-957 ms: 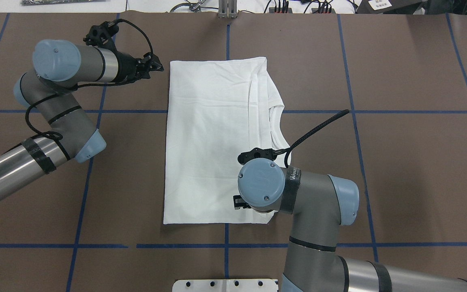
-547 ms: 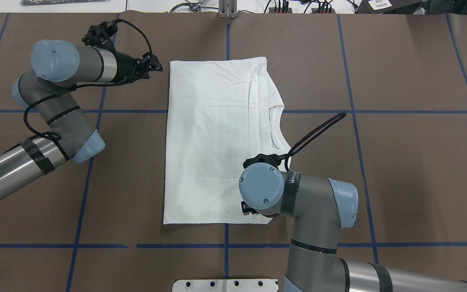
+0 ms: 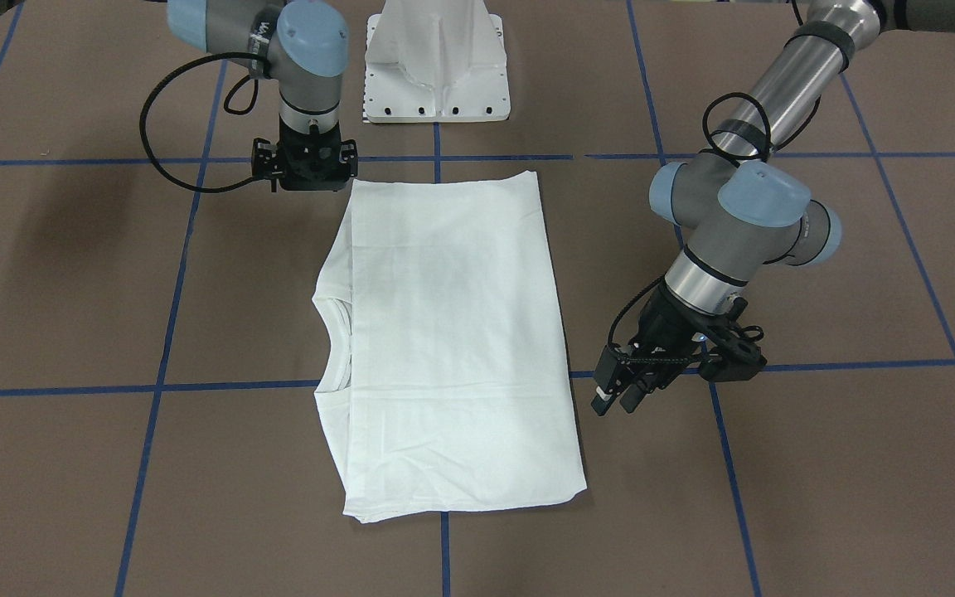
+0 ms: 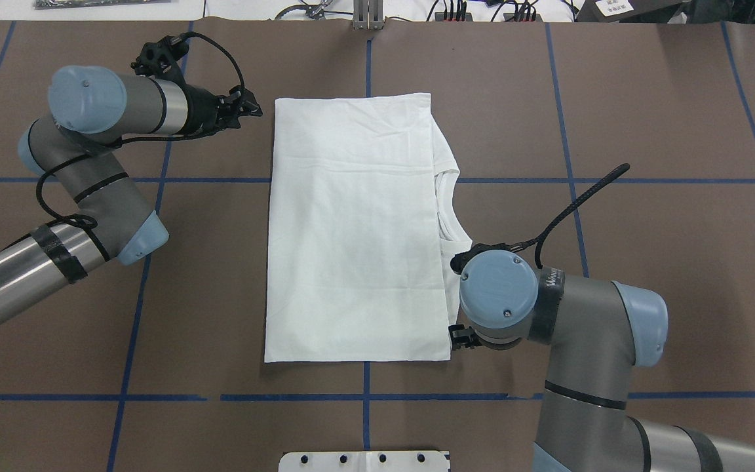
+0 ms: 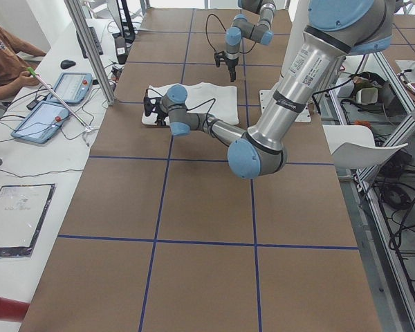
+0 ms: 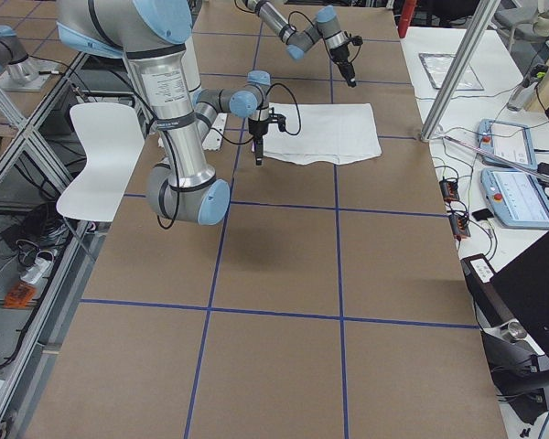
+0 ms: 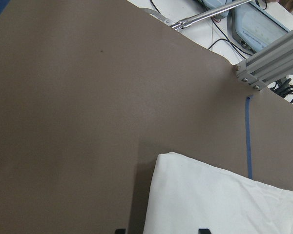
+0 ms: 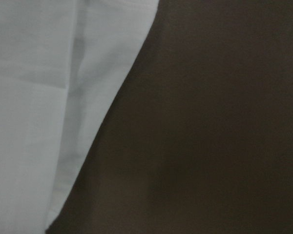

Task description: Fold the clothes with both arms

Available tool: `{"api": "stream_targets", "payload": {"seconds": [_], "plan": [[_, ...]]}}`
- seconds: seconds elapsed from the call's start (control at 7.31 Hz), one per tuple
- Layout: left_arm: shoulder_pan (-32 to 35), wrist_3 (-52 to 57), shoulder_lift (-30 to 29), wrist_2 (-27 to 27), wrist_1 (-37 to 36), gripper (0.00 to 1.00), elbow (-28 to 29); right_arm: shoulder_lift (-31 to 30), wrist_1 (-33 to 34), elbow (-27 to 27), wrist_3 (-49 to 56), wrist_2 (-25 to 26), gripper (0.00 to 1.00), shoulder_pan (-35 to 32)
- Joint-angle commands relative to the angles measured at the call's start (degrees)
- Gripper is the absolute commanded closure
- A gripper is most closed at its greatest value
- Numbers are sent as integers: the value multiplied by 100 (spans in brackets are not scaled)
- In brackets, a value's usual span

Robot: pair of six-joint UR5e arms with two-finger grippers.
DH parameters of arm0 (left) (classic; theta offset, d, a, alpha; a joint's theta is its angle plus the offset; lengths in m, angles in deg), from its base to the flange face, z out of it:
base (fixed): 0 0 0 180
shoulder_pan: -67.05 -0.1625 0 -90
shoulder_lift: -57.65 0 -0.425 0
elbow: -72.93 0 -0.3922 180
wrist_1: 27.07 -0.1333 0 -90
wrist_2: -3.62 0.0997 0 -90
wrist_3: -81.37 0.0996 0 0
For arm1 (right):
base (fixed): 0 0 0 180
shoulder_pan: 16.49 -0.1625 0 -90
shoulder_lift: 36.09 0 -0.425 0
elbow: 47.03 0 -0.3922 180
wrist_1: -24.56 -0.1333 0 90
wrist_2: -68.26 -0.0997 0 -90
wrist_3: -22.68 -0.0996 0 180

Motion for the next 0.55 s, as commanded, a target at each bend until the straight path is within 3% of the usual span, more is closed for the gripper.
{"api": "stream_targets", "payload": {"seconds": [0.0, 0.14, 0.41], "plan": [[17, 0, 2, 0, -34, 42, -70, -68, -62, 170, -734, -1, 0, 203], [35, 0, 2, -9, -52, 42, -105, 106, -271, 144, -1617, -1, 0, 204], [35, 0, 2, -9, -52, 42, -115, 91, -1558, 39, -4370, 86, 0, 239]]}}
